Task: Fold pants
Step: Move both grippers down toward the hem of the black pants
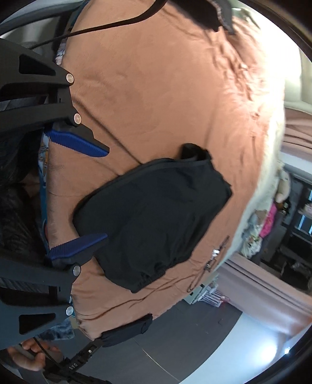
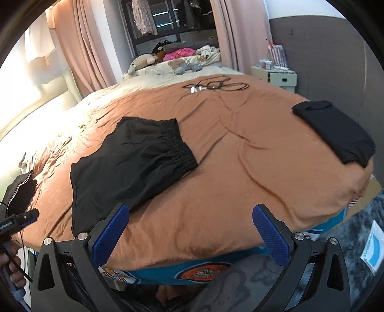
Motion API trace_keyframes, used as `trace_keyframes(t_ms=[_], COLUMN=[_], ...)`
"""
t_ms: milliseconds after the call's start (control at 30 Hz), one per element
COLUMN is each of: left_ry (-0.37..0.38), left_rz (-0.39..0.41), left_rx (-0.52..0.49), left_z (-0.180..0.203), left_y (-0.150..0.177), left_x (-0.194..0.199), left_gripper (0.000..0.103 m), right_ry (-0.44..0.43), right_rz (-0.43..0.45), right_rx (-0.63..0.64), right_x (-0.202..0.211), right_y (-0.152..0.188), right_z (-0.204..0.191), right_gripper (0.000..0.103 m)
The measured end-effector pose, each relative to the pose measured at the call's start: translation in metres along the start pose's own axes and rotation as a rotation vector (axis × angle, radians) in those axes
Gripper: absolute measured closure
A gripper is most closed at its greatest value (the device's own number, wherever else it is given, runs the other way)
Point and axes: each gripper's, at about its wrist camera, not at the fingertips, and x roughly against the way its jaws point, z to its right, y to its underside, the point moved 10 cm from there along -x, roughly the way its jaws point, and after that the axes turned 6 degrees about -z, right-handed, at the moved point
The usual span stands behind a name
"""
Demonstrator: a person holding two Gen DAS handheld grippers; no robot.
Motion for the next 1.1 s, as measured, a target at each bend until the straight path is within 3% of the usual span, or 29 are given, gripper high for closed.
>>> trace_keyframes(t_ms=[233, 300, 500, 667, 1100], left_ry=[0.033, 0.048, 0.062, 0.097, 0.106], left_rz=[-0.091, -0.119, -0.181, -0.192, -0.198], left_rx=[0.083, 0.111, 0.194, 0.267, 0.329], left_z=[-0.003, -0.002, -0.003, -0.008, -0.022], left_y=[0.002, 0.005, 0.015, 0.016, 0.0], left_x=[-0.028, -0.036, -0.054, -0.065, -0.092], left_gripper=[0.04, 0.046, 0.047, 0.047, 0.049], right_ry=[-0.077, -0.099, -0.177, -0.211, -0.309], right_rz=[-0.079, -0.1, -0.15, -0.202, -0.265], right_rx=[-0.023, -0.032, -0.049, -0.06, -0.118], right_x=[-0.037, -0.046, -0.07, -0.091, -0.108], right_y=[-0.004, -0.006, -0.014, -0.016, -0.027], right_z=[0.009, 0.011, 0.014, 0.021, 0.04], right_gripper=[0.008, 0.008, 0.008, 0.008, 0.008])
